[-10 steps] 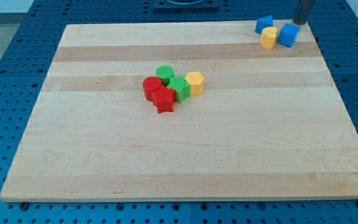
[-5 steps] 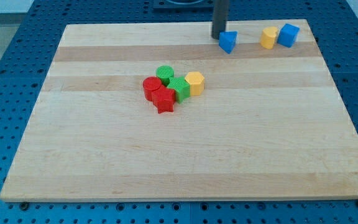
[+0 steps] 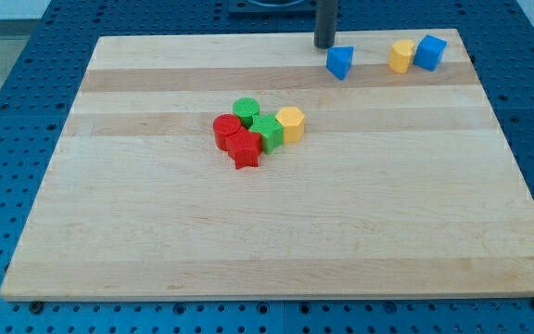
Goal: Move the blue triangle to the yellow hexagon
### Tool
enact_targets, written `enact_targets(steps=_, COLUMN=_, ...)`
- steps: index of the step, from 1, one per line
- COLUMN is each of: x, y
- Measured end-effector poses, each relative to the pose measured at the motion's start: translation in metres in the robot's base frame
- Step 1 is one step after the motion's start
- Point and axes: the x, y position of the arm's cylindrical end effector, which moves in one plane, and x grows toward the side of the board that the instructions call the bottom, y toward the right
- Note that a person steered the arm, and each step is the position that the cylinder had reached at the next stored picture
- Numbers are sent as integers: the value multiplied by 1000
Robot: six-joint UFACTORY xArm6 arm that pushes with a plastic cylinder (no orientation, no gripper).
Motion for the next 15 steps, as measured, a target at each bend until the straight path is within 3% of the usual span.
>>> enact_targets(steps=4, x=51, y=79)
enact_targets(steps=5, x=69, y=76)
enact_targets(steps=8, x=59, y=-14)
enact_targets(steps=11, x=23, y=-41)
enact_targets(steps=15, x=72, y=-50)
